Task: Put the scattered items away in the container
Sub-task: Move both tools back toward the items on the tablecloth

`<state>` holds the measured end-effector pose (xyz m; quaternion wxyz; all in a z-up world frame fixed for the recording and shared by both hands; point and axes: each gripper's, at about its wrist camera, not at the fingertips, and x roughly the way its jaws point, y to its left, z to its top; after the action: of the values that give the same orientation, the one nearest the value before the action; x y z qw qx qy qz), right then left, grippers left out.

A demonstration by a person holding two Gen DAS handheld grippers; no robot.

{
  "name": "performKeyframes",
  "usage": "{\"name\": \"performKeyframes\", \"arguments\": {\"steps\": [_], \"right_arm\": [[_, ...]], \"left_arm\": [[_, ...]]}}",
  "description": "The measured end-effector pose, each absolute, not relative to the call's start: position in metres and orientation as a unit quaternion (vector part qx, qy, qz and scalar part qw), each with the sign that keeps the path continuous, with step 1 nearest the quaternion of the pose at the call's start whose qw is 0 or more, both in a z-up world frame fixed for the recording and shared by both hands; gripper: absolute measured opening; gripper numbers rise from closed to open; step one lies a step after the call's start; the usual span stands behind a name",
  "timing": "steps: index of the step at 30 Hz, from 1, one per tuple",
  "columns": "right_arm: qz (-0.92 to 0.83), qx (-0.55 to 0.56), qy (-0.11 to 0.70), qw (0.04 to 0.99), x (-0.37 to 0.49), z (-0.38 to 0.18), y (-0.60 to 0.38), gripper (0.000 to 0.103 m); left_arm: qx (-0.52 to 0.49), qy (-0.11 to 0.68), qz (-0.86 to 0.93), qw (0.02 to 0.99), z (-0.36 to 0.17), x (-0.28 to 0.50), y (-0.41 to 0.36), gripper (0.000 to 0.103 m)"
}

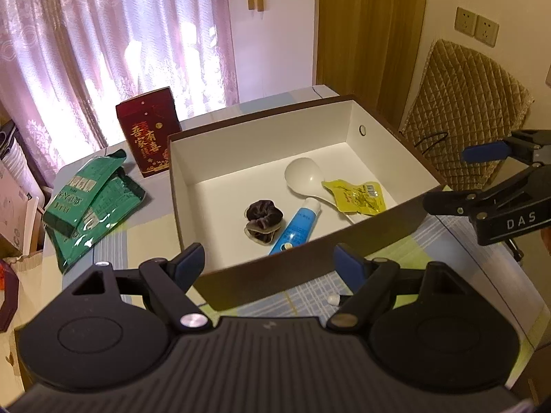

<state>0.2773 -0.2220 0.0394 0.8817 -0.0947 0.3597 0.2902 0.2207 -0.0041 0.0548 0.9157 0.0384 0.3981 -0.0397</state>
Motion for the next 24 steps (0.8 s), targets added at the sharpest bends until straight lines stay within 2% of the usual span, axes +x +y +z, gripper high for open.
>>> {"name": "performKeyframes", "arguments": {"steps": [16, 24], "right_arm": [[0.309, -0.078, 0.342, 0.884, 0.229, 0.044, -0.236, 0.103], [0.312, -0.071, 0.352, 0.880, 0.216, 0.031, -0.246, 0.103]], "left_arm": [[0.038, 0.355, -0.059, 0.932, 0.046, 0.141, 0.010, 0.079], [0.034, 0.373, -0.067, 0.925, 0.029, 0.118, 0.018, 0.079]]}}
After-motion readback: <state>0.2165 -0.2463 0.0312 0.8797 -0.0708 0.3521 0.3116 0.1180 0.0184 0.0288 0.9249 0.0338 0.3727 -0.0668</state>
